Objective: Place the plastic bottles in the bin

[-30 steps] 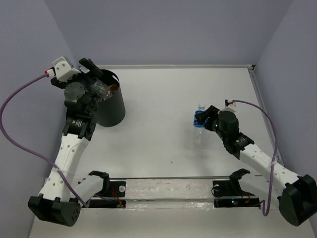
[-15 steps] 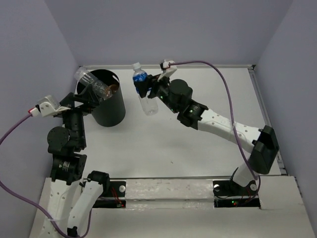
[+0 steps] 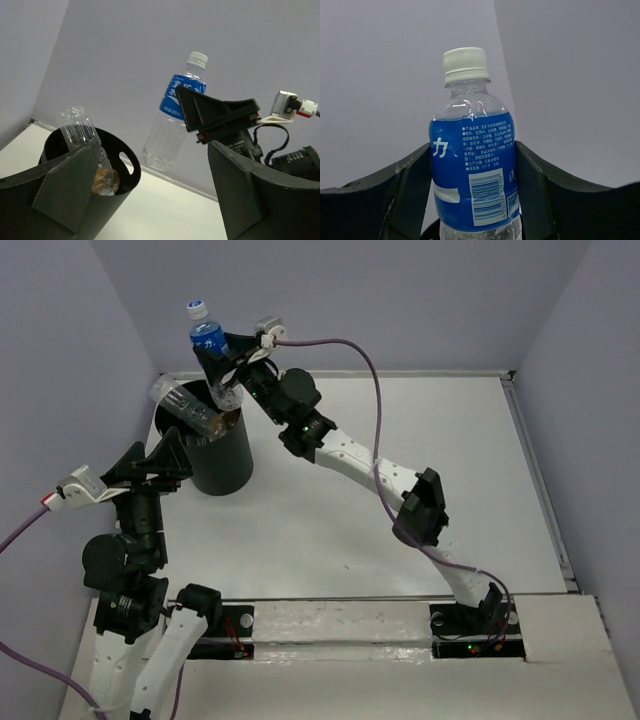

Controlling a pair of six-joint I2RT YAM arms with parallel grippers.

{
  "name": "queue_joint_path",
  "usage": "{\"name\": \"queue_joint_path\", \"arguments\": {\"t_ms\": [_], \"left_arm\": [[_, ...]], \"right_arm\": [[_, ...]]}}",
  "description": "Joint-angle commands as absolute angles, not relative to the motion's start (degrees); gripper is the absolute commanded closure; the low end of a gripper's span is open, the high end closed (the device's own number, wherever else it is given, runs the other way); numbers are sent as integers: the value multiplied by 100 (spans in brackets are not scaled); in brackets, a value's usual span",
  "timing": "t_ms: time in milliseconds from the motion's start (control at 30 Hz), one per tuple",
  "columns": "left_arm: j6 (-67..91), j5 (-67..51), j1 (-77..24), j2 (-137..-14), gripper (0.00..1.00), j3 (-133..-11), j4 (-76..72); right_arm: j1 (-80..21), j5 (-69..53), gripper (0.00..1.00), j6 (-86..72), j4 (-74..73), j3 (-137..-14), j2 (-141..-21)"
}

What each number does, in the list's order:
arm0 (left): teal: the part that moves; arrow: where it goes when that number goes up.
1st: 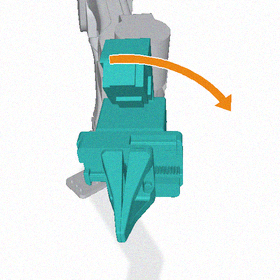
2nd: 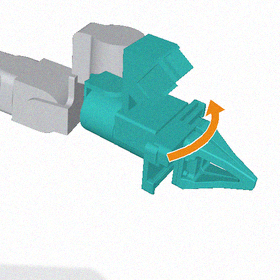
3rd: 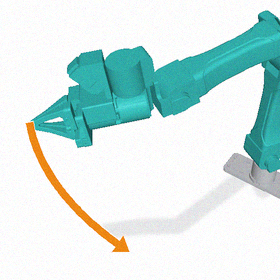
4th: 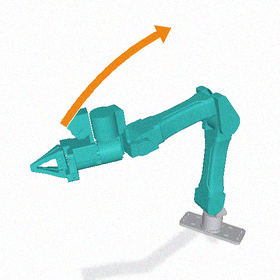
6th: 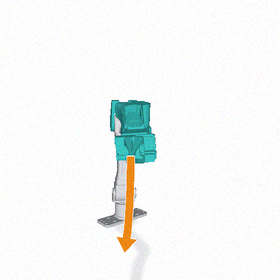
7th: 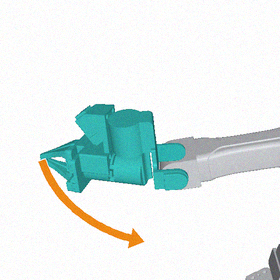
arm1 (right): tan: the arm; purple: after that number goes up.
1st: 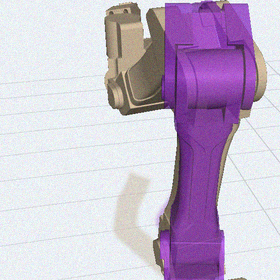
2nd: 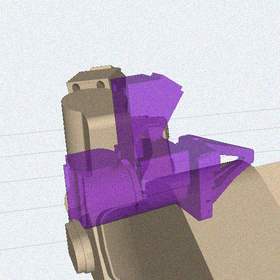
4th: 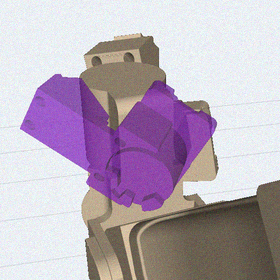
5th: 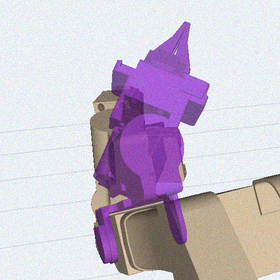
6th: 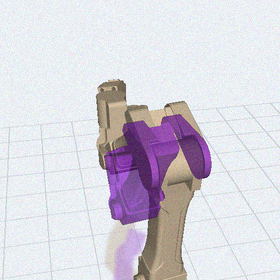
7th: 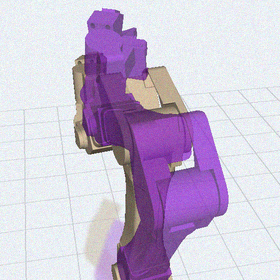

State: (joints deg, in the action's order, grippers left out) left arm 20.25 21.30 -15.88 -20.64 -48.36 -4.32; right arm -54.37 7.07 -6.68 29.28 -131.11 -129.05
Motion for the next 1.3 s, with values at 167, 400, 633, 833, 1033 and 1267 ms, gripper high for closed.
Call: {"name": "queue_joint_path", "arguments": {"t_ms": [167, 400, 633, 833, 1033, 1267], "left_arm": [[1978, 2364, -1854, -1907, 1, -4816, -598], [2004, 2417, -1828, -1898, 1, -4808, -589], [1986, 2452, -1784, -1916, 1, -4799, -589], [1978, 2470, -1767, -1916, 1, -4790, -598], [1951, 2505, -1731, -1925, 1, -4790, -598], [1916, 2593, -1679, -1960, 1, -4799, -606]], "right_arm": [[-5520, 290, 60, -492, 3743, -14978, -14537], [-5520, 176, 59, -834, 3744, -14311, -14713], [-5572, 193, 52, -1019, 4069, -13344, -14397], [-5625, 132, 30, -1099, 4166, -12990, -14238], [-5625, 44, 4, -1011, 3816, -13218, -14036], [-5625, 62, 0, -915, 3682, -12684, -13220]]}}
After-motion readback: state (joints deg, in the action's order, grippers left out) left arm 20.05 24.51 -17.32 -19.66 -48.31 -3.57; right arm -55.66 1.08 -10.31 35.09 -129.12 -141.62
